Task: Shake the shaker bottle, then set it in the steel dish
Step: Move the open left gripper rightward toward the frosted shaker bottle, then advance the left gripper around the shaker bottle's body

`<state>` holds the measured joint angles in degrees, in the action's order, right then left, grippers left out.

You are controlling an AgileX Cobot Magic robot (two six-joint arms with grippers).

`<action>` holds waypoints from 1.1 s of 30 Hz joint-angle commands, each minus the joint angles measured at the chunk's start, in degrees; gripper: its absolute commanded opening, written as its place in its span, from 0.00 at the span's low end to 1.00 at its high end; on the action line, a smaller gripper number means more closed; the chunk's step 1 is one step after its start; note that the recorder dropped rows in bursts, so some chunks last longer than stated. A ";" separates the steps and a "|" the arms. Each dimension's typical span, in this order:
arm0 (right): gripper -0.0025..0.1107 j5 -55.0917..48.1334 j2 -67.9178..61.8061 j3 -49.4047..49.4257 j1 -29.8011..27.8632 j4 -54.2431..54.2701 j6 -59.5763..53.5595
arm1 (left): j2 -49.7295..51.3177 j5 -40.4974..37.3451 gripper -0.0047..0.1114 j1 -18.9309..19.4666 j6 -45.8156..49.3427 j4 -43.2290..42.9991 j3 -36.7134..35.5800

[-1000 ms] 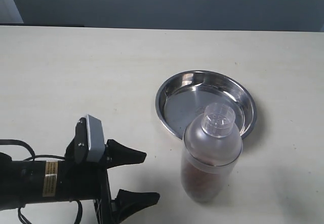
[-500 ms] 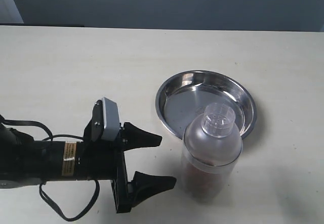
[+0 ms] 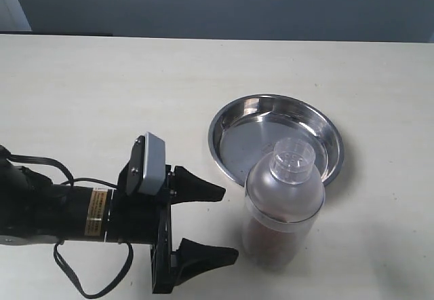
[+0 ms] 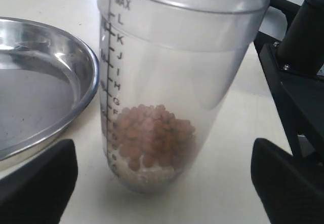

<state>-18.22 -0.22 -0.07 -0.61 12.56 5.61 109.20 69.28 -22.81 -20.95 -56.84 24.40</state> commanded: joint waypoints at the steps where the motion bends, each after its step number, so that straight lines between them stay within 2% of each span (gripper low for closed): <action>1: 0.02 0.57 0.22 0.07 0.10 0.02 -0.36 | 0.46 0.68 0.79 -0.16 0.04 0.64 0.24; 10: 0.02 0.57 0.22 0.07 0.10 0.02 -0.36 | 0.46 0.68 0.79 -0.16 0.19 1.22 0.67; 16: 0.02 0.57 0.22 0.07 0.10 0.02 -0.36 | 0.46 0.68 0.79 -0.16 -4.60 -6.47 3.49; 33: 0.02 0.57 0.22 0.07 0.10 0.02 -0.36 | 0.46 0.68 0.79 -0.16 -3.91 -2.69 4.74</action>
<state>-18.22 -0.22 -0.07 -0.61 12.56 5.61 109.34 69.28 -22.81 -25.01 -60.83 28.76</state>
